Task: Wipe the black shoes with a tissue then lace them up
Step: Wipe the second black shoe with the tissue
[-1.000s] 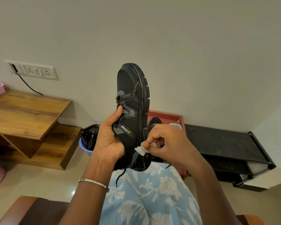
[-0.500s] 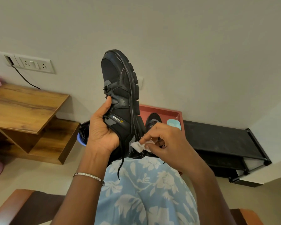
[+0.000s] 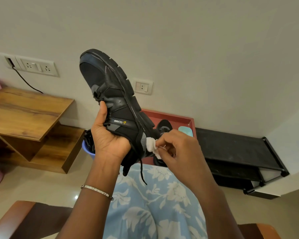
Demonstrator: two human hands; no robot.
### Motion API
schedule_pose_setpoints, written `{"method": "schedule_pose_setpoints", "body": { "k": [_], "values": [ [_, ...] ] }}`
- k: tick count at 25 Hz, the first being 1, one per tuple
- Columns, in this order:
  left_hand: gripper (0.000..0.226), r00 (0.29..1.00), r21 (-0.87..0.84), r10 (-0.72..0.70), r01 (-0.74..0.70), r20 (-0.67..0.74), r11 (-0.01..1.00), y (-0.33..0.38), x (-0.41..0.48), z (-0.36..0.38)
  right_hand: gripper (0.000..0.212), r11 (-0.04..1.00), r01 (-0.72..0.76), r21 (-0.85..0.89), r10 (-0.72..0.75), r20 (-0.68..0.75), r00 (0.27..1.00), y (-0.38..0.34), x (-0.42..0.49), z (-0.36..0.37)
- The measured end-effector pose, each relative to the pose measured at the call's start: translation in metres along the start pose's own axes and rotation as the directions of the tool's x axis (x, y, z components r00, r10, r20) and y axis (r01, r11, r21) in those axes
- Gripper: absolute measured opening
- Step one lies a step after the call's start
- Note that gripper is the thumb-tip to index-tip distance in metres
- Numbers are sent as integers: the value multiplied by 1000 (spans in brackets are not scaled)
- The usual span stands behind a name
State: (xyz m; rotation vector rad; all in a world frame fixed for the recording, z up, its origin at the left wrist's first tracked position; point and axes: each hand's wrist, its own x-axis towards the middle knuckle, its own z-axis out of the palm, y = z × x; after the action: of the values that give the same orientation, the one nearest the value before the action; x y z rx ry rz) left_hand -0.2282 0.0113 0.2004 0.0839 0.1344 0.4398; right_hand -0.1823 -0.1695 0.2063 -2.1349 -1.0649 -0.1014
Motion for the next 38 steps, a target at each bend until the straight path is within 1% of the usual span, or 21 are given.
{"method": "schedule_pose_setpoints", "body": {
  "k": [1, 2, 6, 8, 10, 12, 14, 15, 17, 19, 20, 22, 24, 26, 27, 29, 32, 33, 35, 37, 38],
  "values": [
    [51, 1000, -18, -1, 1, 5, 1000, 3, 1, -1, 9, 1000, -11, -12, 12, 9, 1000, 1, 0, -1],
    [50, 1000, -34, 0, 0, 8, 999, 5, 2, 0, 10, 1000, -17, 3, 17, -24, 1000, 1, 2, 0],
    [54, 1000, -76, 10, -11, -18, 997, 5, 5, 1, 17, 981, -12, 192, 51, -200, 979, -6, 16, 19],
    [55, 999, -58, 12, -14, -31, 998, 2, 3, 2, 20, 979, 7, 202, 49, -273, 961, -13, 21, 29],
    [52, 999, -39, 2, -3, -46, 999, -1, 3, 4, 20, 980, 39, 195, 25, -311, 950, -23, 19, 33],
    [51, 998, -14, -28, 27, -52, 1000, -2, 3, 6, 17, 974, 108, 198, -47, -290, 956, -35, 12, 35],
    [52, 995, 25, -99, 100, -18, 995, -2, 2, 7, 16, 968, 190, 166, -148, -237, 960, -46, 8, 37],
    [53, 991, 17, -134, 134, -9, 991, -4, 0, 9, 15, 964, 216, 153, -178, -231, 957, -46, 10, 36],
    [51, 990, -31, -138, 138, -6, 990, -11, -1, 9, 15, 967, 202, 154, -151, -290, 945, -35, 21, 32],
    [45, 998, -14, -58, 58, -33, 998, -16, -4, 10, 14, 977, 141, 162, -75, -356, 931, -19, 31, 25],
    [45, 999, -25, -31, 30, -32, 999, -15, -4, 9, 13, 979, 113, 169, -47, -352, 935, -15, 31, 23],
    [45, 1000, -43, -9, 8, -22, 999, -10, -2, 8, 13, 972, 83, 218, -18, -284, 959, -15, 23, 20],
    [46, 1000, -49, 5, -5, -3, 999, -4, 2, 3, 14, 958, 97, 271, -37, -218, 975, -22, 12, 21],
    [58, 1000, -63, 8, -8, 10, 998, -2, 5, 1, 16, 960, 130, 250, -79, -205, 976, -27, 9, 20],
    [61, 1000, -74, 5, -5, 4, 997, -4, 6, 0, 16, 962, 143, 231, -93, -215, 972, -27, 13, 20],
    [51, 1000, -79, -11, 11, 2, 997, -10, 3, 1, 15, 971, 149, 186, -95, -272, 958, -27, 26, 21],
    [50, 999, -16, -31, 32, 31, 999, -23, -6, 7, 11, 984, 107, 140, -45, -390, 920, -27, 46, 23],
    [49, 998, -12, -35, 35, 43, 999, -27, -10, 9, 11, 986, 97, 133, -35, -407, 913, -28, 48, 23],
    [51, 999, 21, -13, 12, 45, 1000, -26, -13, 8, 10, 989, 90, 117, -40, -379, 925, -27, 42, 22],
    [53, 999, 54, 8, -10, 44, 998, -21, -11, 4, 10, 993, 53, 108, -21, -281, 960, -26, 29, 16],
    [50, 999, 47, 11, -13, 37, 999, -18, -9, 0, 10, 995, 14, 99, 8, -218, 976, -25, 23, 13]
  ]
}}
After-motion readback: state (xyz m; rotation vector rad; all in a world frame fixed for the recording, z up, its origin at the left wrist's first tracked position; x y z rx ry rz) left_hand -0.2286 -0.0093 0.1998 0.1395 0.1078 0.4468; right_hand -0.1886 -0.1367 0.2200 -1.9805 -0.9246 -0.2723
